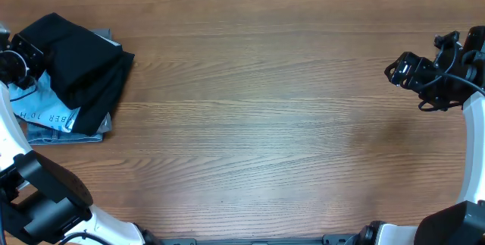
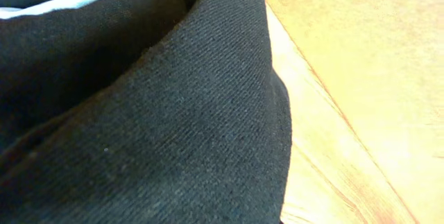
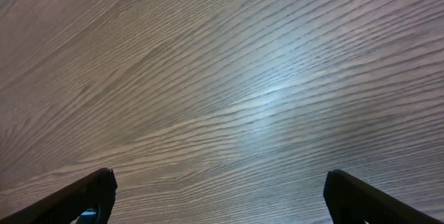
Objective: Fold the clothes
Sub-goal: 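Lower the black bundle onto the clothes stack with the left gripper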
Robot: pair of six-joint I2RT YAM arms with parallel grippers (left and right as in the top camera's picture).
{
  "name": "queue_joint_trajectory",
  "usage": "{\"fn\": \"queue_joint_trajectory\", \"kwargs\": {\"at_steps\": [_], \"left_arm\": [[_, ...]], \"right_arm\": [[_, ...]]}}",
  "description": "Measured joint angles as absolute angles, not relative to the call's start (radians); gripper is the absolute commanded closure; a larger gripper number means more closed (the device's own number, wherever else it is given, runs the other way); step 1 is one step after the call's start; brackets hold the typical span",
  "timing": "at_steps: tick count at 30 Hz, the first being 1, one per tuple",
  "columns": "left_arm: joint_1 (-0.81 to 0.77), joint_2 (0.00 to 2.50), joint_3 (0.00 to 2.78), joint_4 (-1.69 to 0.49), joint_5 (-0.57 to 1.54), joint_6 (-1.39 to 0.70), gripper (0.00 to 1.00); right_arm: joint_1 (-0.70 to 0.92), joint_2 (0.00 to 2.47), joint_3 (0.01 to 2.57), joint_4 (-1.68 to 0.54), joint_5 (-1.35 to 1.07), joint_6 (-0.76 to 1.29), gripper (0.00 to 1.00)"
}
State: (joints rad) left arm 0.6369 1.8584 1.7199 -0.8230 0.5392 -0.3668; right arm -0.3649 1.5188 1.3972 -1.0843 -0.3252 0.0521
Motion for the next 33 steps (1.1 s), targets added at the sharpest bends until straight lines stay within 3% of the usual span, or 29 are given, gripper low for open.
{"fn": "queue_joint_trajectory", "kwargs": {"at_steps": [18,33], "left_arm": [[0.638,1.701,1.710,-0.804,0.542,-0.451,0.96],[0.638,1.749,1.701,-0.856,0.355,-0.453,0.96]], "right_arm": [[-0.365,1.519,1.397,-1.084,-0.326,0.053,0.00],[-0.365,1.519,1.397,-1.085,-0.325,0.052,0.00]]}}
